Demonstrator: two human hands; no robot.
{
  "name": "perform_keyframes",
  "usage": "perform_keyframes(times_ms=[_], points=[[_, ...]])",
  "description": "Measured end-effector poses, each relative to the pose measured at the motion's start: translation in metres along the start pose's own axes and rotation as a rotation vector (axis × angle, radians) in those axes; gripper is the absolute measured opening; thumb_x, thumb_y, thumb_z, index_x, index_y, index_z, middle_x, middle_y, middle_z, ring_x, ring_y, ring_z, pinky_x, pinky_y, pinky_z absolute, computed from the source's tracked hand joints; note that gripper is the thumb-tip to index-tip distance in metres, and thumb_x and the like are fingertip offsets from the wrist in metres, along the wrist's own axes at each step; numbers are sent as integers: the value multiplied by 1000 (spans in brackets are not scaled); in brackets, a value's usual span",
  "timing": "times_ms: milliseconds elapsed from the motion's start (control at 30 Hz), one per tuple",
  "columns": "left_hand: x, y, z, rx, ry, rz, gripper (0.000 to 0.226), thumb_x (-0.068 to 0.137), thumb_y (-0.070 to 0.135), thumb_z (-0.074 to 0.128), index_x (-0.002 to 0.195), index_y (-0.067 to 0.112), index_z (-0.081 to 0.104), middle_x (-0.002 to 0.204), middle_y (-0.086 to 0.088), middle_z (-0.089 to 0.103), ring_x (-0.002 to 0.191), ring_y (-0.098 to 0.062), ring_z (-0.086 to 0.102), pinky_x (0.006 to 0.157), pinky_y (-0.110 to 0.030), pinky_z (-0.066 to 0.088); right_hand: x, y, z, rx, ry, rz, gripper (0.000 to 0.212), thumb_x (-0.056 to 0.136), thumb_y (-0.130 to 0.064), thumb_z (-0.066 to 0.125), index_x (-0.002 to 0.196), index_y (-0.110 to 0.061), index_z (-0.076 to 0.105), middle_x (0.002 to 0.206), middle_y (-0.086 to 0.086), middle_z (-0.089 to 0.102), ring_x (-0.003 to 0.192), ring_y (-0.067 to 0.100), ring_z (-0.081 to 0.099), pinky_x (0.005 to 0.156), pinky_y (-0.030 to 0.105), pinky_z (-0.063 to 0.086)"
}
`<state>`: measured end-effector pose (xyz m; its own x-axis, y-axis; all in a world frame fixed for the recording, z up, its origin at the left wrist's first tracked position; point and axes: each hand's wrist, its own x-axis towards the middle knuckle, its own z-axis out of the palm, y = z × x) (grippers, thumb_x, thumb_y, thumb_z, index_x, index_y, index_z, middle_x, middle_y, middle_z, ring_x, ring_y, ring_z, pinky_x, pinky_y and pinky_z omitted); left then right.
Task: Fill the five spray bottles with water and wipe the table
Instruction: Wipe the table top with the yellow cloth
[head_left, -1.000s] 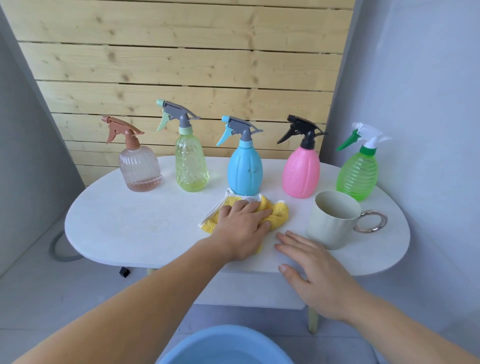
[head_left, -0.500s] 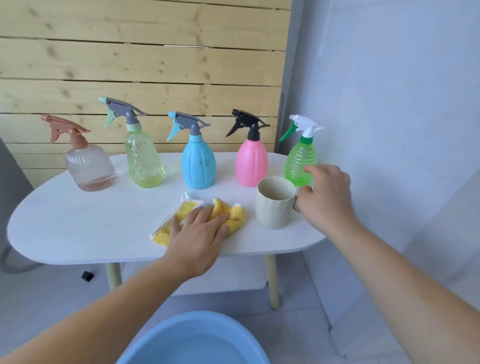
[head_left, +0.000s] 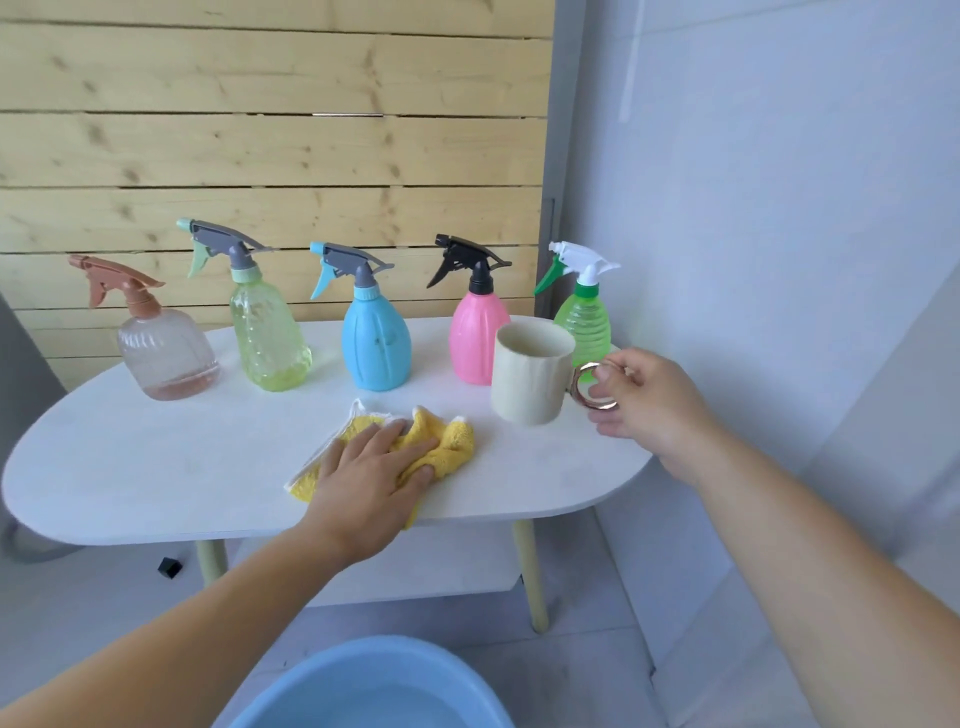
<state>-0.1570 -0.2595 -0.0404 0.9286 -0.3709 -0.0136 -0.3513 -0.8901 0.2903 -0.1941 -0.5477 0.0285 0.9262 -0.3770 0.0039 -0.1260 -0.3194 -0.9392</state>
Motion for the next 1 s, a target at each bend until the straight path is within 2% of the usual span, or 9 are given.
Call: perform_keyframes(times_ms=[100, 200, 267, 333, 400, 533, 767, 900, 1000], points=[[10, 26, 10, -3, 2, 20, 47, 105, 56, 27, 151, 52, 33, 166, 15, 18, 154, -19, 9, 123, -53, 3, 4, -2, -7, 126, 85, 41, 14, 102, -29, 47, 100, -24, 60, 102, 4, 67, 85, 25, 73, 79, 46, 57], [18, 69, 22, -27, -25, 97, 47, 105, 56, 26, 151, 52, 32, 166, 11, 18, 154, -21, 9, 120, -62, 0, 5, 5, -10, 159, 136, 111, 15, 102, -32, 45, 104, -27, 59, 106, 1, 66, 88, 24, 71, 73, 43, 54], [22, 100, 31, 5, -32, 157, 47, 106, 55, 26, 152, 50, 32, 166, 8, 18, 153, -24, 9, 119, -64, 1, 4, 10, -9, 156, 180, 139, 15, 102, -33, 45, 96, -30, 59, 109, 2, 66, 90, 25, 70, 75, 45, 54], [26, 123, 38, 36, -27, 180, 46, 106, 53, 26, 151, 48, 33, 165, 4, 18, 153, -30, 9, 118, -65, 2, 3, 13, -7, 164, 223, 158, 17, 101, -32, 46, 88, -32, 57, 111, 4, 66, 97, 31, 68, 83, 55, 54], [31, 133, 41, 67, 2, 177, 46, 105, 52, 27, 149, 44, 35, 164, 1, 21, 152, -32, 12, 117, -66, 4, 2, 14, -4, 180, 254, 159, 21, 101, -31, 46, 83, -33, 56, 111, 8, 65, 104, 38, 64, 83, 61, 53], [32, 121, 40, 94, 45, 133, 48, 104, 49, 28, 149, 35, 37, 161, 1, 25, 149, -26, 20, 121, -58, 10, 2, 14, -2, 217, 274, 160, 22, 102, -33, 44, 84, -35, 56, 113, 3, 64, 110, 38, 61, 79, 57, 55], [34, 53, 18, 100, 100, -130, 52, 102, 51, 28, 152, 36, 35, 162, 1, 29, 147, -26, 29, 121, -50, 20, -2, 13, -6, 269, 273, 188, 17, 101, -37, 45, 91, -34, 58, 113, -2, 64, 113, 39, 59, 81, 60, 54], [48, 56, 19, 72, 95, -75, 48, 104, 47, 29, 149, 35, 40, 158, -3, 33, 146, -30, 29, 122, -48, 19, -4, 9, -4, 279, 262, 181, 19, 102, -35, 44, 88, -33, 58, 115, 0, 64, 115, 39, 57, 85, 63, 50], [62, 68, 22, 40, 80, -14, 48, 106, 48, 27, 150, 38, 40, 158, -3, 33, 147, -29, 27, 123, -46, 16, -3, 7, -2, 260, 252, 171, 21, 102, -34, 43, 87, -31, 57, 122, 8, 62, 112, 42, 56, 87, 66, 47]])
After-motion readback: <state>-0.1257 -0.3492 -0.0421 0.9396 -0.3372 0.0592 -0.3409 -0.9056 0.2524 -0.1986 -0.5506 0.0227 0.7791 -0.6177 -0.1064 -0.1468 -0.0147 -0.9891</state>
